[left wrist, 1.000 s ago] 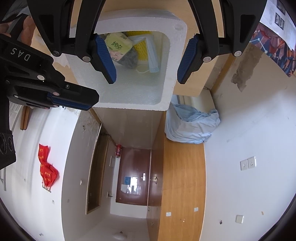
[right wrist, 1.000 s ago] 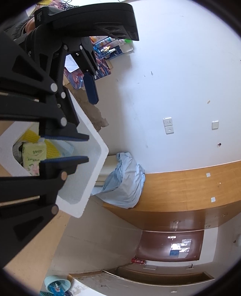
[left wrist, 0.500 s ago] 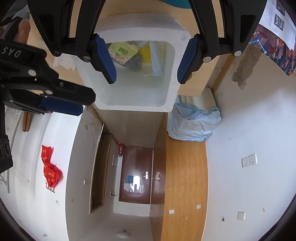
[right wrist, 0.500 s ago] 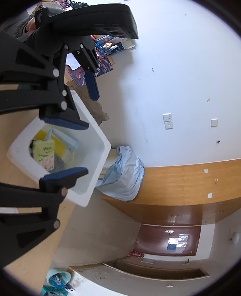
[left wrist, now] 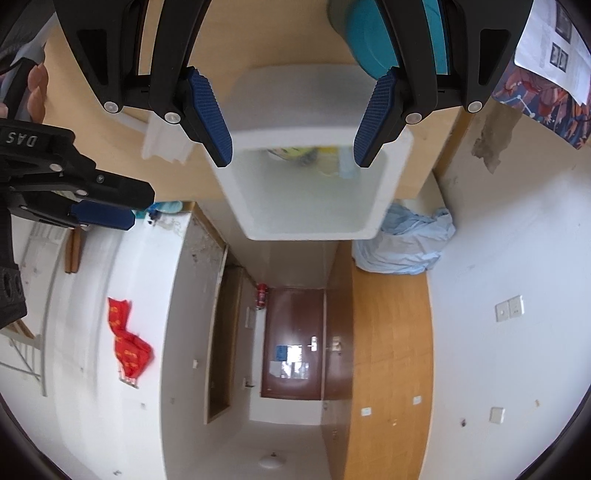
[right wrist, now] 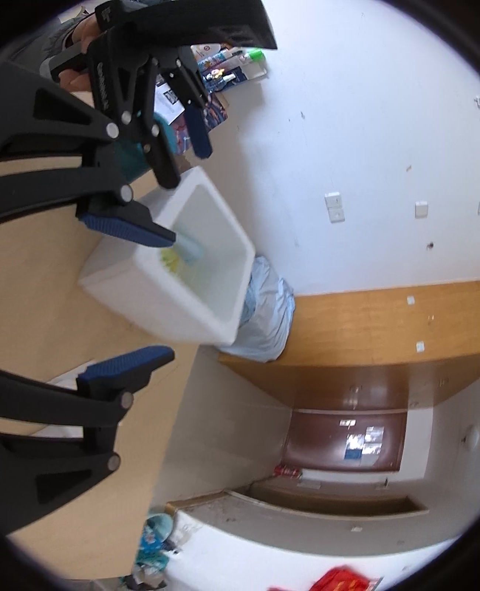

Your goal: Organize soft objects

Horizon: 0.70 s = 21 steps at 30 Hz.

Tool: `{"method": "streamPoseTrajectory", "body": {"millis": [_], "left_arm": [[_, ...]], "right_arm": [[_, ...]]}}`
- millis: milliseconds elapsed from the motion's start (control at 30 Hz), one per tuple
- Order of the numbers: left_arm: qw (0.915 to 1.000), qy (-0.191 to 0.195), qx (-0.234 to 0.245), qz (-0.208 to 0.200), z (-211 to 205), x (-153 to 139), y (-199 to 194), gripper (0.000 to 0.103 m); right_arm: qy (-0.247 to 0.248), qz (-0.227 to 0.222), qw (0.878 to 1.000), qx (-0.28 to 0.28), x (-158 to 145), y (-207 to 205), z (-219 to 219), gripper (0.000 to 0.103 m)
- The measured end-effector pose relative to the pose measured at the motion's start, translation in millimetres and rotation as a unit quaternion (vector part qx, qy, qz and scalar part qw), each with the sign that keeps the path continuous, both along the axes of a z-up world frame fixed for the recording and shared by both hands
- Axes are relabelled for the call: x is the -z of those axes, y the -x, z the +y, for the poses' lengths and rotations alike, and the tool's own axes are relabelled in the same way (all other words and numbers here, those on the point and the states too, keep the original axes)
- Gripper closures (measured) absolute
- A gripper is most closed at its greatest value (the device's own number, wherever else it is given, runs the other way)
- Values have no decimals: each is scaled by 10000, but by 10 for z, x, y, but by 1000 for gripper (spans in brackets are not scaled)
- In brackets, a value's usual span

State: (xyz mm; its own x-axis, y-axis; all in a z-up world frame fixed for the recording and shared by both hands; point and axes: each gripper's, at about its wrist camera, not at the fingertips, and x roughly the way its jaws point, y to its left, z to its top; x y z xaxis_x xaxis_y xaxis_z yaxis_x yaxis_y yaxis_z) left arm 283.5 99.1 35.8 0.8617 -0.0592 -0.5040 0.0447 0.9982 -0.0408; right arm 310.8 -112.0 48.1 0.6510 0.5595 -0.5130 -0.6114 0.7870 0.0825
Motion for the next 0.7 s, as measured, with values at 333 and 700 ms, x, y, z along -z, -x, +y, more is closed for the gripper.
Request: {"method": "streamPoseTrajectory", "body": {"millis": [333,700], "left_arm": [[9985,-124,443,-285,-475,-25,471,23],[9939,-219,1003,-391,-1142,68,678,17]], "right_arm": [[-198,51,9982,567,149,464,-670,34],[-296,76,9935,1095,303,790,-1246,15]]}}
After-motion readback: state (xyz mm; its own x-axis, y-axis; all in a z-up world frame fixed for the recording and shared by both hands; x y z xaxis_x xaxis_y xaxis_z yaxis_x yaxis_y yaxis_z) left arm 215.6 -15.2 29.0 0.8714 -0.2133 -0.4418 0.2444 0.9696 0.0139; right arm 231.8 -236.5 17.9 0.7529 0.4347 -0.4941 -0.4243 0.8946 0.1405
